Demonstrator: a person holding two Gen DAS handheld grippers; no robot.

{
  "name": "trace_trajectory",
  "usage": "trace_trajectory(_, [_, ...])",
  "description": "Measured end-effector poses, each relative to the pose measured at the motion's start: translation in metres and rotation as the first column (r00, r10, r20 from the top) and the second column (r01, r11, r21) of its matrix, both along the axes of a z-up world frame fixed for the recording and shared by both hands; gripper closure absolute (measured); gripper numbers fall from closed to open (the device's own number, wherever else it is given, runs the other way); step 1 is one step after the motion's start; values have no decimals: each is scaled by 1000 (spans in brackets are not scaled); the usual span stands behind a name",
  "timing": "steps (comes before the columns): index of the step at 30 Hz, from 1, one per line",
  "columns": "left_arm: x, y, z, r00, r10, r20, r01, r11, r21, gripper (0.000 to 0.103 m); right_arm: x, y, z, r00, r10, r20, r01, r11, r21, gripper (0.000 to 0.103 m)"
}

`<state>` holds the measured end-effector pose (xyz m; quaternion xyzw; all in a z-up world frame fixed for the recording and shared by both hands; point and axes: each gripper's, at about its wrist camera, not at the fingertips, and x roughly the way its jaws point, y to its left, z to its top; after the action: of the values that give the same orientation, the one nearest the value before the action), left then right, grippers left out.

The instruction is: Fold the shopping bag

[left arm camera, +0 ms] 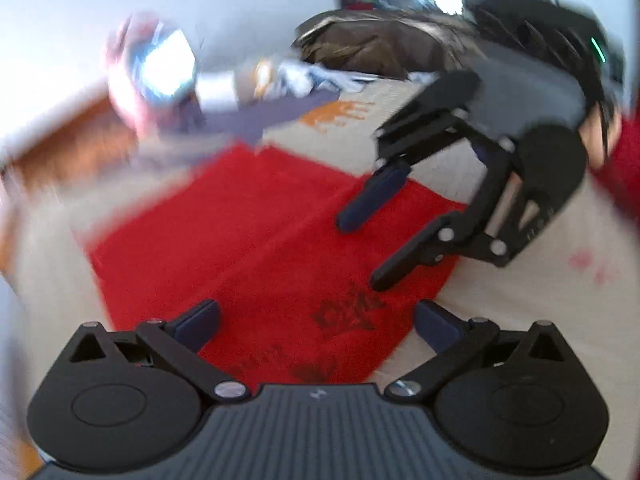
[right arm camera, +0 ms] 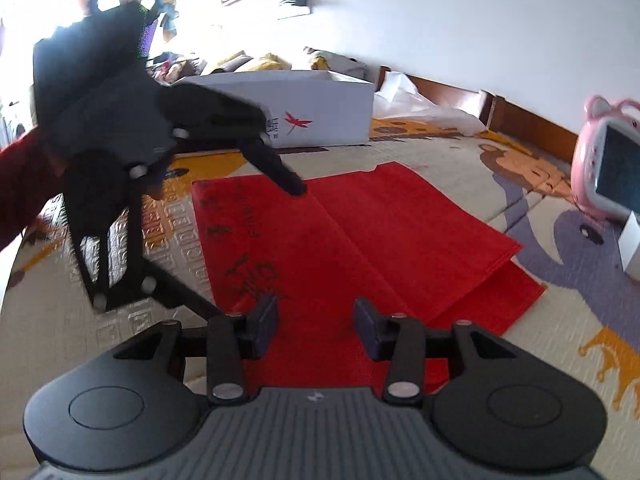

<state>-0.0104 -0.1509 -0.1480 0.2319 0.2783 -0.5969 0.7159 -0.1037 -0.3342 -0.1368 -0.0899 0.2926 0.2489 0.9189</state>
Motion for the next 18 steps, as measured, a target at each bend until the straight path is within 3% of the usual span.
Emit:
trace_trajectory(4, [-14,2,-2,999,22,30,-23,1000,2,0,0,-2,0,999,52,3,-52,999,-14,49])
trace_trajectory(6, [-16,3,-3,999,29,33,-29,1000,-4,0,0,-5,5,997,74,17,-73,997,-32,50])
trace_trajectory(10, [-18,4,-4,998,42,45,-42,999,-8,0,-14,-6,26,984,62,165,-65,998,17,50])
trace_trajectory(11, [-19,4,-3,998,49,47,-49,999,-8,0,-20,-5,35,970,53,238,-65,997,41,49])
trace_trajectory(13, [-21,6,-2,997,65,53,-65,998,-8,0,-22,6,40,957,76,280,-76,997,-9,49])
trace_trajectory(16, [-28,6,0,993,92,71,-91,996,-9,0,-14,24,25,962,155,224,-126,983,-136,50])
trace_trajectory(18, [-37,6,1,991,95,94,-95,995,-8,0,-3,31,8,975,194,109,-176,972,-154,53])
